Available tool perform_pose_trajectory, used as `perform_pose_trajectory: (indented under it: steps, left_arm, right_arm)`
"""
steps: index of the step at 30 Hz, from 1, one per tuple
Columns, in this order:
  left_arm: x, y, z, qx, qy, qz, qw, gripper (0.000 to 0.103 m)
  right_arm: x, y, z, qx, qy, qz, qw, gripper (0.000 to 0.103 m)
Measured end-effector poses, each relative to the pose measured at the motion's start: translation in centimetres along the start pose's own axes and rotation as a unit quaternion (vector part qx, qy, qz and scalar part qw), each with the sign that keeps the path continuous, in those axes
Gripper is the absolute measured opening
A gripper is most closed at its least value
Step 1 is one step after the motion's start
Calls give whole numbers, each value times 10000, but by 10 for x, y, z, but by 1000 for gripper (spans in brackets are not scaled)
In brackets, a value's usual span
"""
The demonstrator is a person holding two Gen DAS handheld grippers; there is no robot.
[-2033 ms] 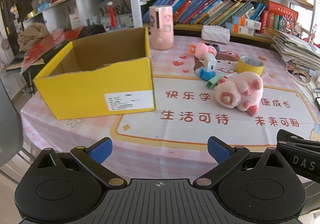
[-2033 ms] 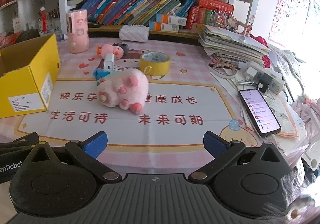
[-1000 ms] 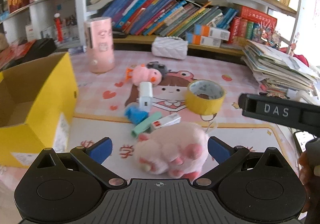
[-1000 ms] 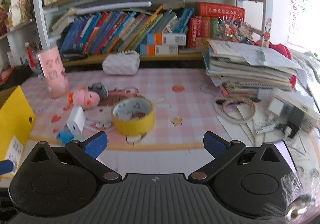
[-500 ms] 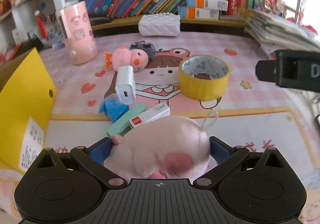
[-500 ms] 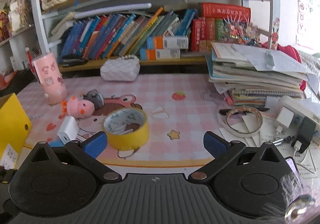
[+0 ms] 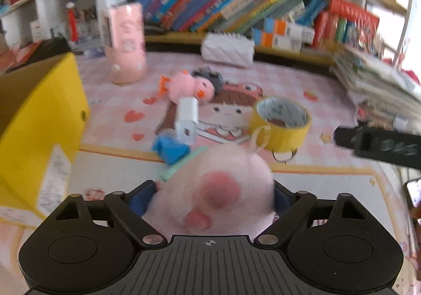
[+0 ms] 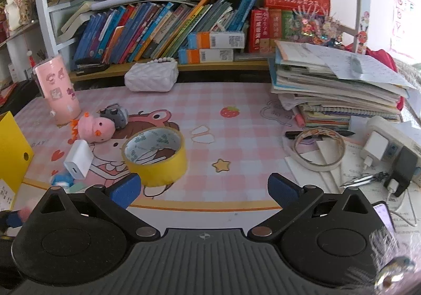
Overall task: Organize objects
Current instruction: 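Reach the left gripper to the pink plush pig and close on it, then lift the pig with the left gripper while the right gripper grasps the yellow tape roll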
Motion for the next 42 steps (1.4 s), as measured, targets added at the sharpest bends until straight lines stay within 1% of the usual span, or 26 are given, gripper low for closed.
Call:
perform_pose_trajectory:
  steps: [1, 2, 3, 4, 5, 6, 7, 9, 10, 12, 13, 14, 15, 16, 18, 19, 20, 24, 25, 28, 32, 35, 39, 40, 41, 42]
  left_arm:
    - [4, 7, 1, -48, 26, 45, 10000, 82]
    - [8, 14, 2, -135, 56, 70, 9999, 73]
    - [12, 21, 3, -208, 88, 112, 9997, 72]
    - [17, 27, 5, -297, 132, 135, 9994, 67]
    - [21, 33, 5, -379, 200, 122, 9990, 55]
    - [25, 36, 5, -396, 279, 112, 9988, 50]
    - [30, 36, 2, -334, 352, 144, 9987, 48]
    - [37, 35, -3, -235, 384, 310, 9985, 48]
    - [40, 34, -6, -197, 408, 370, 9983, 50]
    - [44, 32, -10, -138, 504, 331, 9981, 63]
    - [45, 32, -11, -153, 551, 361, 9977, 74]
    - [46, 33, -11, -191, 555, 414, 9974, 80]
    - [45, 33, -10, -225, 527, 419, 9975, 83]
    - [43, 32, -10, -238, 483, 382, 9978, 86]
    - [37, 31, -9, -249, 388, 328, 9984, 89]
    - [34, 30, -9, -244, 353, 283, 9987, 92]
    - [30, 28, -9, -234, 315, 199, 9990, 95]
    - [19, 17, -9, -152, 369, -173, 9991, 100]
    - [16, 14, -9, -119, 372, -254, 9989, 103]
    - [6, 3, -11, -9, 371, -559, 9977, 103]
    - [-8, -13, -17, 251, 460, -998, 9936, 103]
    - [-20, -23, -20, 448, 393, -1176, 9913, 103]
    - [-38, -32, -24, 588, 51, -1231, 9906, 102]
    - [-41, -33, -25, 605, -21, -1267, 9901, 95]
    - [-45, -34, -26, 633, -68, -1356, 9887, 83]
    - [-48, -34, -26, 665, -115, -1438, 9873, 76]
  right_arm:
    - [3, -2, 0, 16, 11, 28, 10000, 103]
    - [6, -5, 0, 35, 23, 60, 10000, 103]
    - [10, -7, 0, 58, 41, 100, 9999, 103]
    - [14, -10, 0, 83, 73, 133, 9999, 103]
    - [19, -14, -1, 109, 119, 163, 9997, 103]
    - [24, -18, -1, 119, 177, 204, 9996, 103]
    - [29, -22, -1, 114, 245, 236, 9994, 103]
    - [39, -31, -1, 114, 435, 234, 9987, 103]
    - [43, -35, -1, 125, 526, 229, 9983, 103]
    - [49, -40, -1, 138, 659, 256, 9974, 103]
    - [51, -41, -1, 142, 681, 275, 9972, 103]
    - [52, -42, -2, 154, 684, 297, 9971, 103]
    - [54, -43, -3, 187, 683, 318, 9970, 103]
    - [55, -43, -4, 229, 682, 346, 9968, 103]
    - [58, -41, -6, 262, 692, 388, 9965, 103]
    - [58, -40, -7, 263, 704, 396, 9964, 103]
    - [58, -39, -6, 244, 712, 397, 9964, 103]
    - [51, -37, -2, 169, 637, 348, 9972, 103]
    - [49, -36, -1, 166, 592, 330, 9976, 103]
    - [41, -37, 0, 173, 497, 256, 9983, 103]
    - [27, -37, 2, 177, 365, 133, 9991, 103]
    - [18, -38, 3, 181, 298, 48, 9994, 103]
    - [7, -38, 2, 189, 263, -57, 9995, 103]
    - [5, -38, 2, 194, 259, -80, 9994, 103]
    - [4, -38, 2, 199, 256, -96, 9994, 103]
    - [2, -38, 2, 203, 252, -109, 9994, 103]
Point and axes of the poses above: each gripper's, at about its wrist camera, not at the fingertips, and y roughly against the way its jaws point, x to its left, z to its top, the point moved 8 cm from there along -y, roughly the way its jaws point, and after that the axes turned 6 degrees about -z, right-handed, at the moved point
